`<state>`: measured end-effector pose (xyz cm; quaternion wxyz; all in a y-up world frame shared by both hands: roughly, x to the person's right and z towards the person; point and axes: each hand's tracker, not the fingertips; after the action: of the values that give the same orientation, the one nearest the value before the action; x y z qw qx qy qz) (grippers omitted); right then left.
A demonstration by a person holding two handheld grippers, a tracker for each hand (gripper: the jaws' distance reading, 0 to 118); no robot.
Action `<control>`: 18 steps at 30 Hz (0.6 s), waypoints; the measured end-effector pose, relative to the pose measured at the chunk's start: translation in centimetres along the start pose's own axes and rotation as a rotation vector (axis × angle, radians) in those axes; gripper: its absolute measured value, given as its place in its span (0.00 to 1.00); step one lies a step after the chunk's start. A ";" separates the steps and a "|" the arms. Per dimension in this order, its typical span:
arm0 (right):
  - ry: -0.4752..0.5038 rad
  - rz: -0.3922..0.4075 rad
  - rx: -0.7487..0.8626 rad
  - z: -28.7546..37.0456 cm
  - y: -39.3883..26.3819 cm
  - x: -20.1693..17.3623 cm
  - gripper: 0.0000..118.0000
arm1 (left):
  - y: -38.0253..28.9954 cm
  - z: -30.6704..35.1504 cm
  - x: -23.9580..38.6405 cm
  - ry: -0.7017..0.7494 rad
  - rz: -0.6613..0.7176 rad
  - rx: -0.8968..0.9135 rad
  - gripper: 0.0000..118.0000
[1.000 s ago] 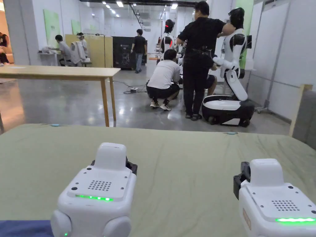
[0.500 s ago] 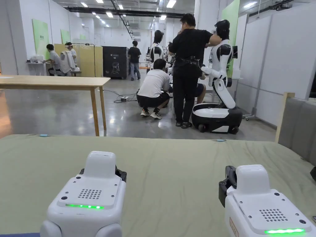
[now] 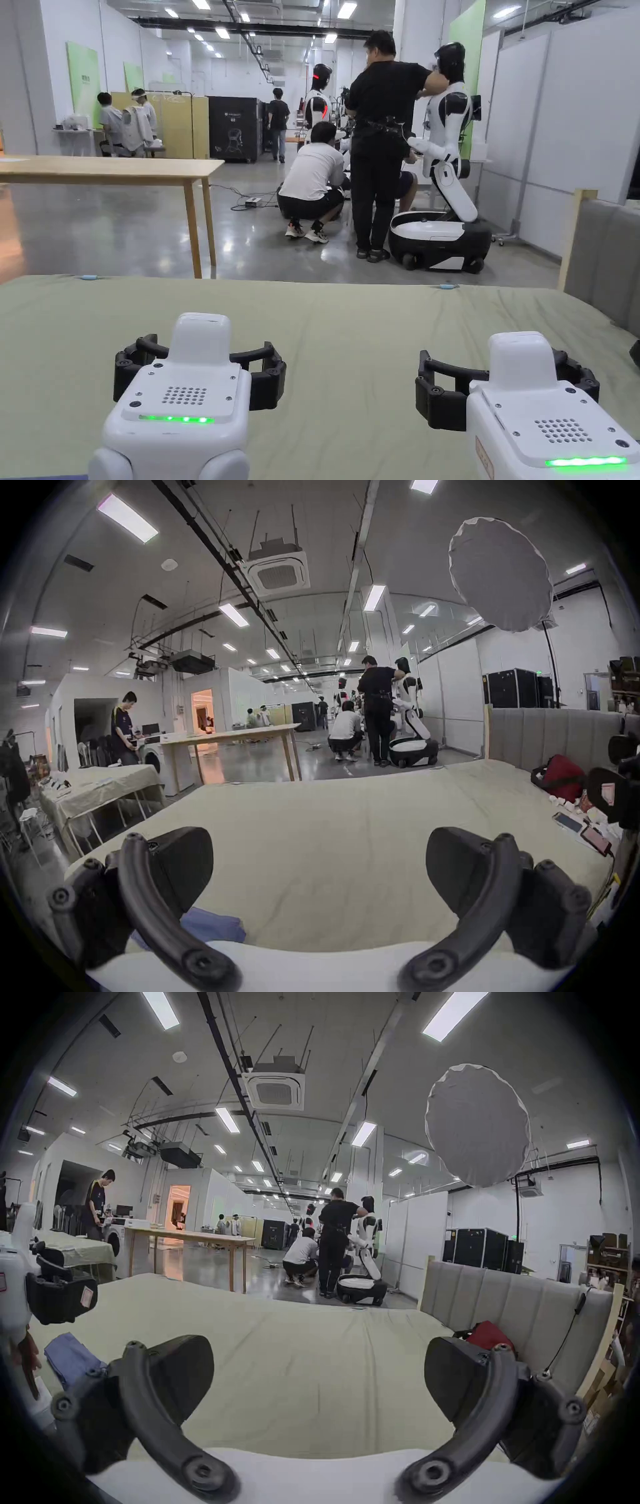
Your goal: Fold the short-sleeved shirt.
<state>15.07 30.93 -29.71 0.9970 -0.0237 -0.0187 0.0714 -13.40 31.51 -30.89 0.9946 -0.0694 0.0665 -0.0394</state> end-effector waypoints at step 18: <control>0.004 -0.001 -0.005 1.2 0.9 -0.6 1.00 | 1.3 2.0 -0.2 -0.071 -0.015 0.062 1.00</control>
<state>14.26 31.82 -28.56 0.9970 -0.0266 -0.0170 0.0709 -13.27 33.06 -29.10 0.9977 -0.0405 0.0295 -0.0463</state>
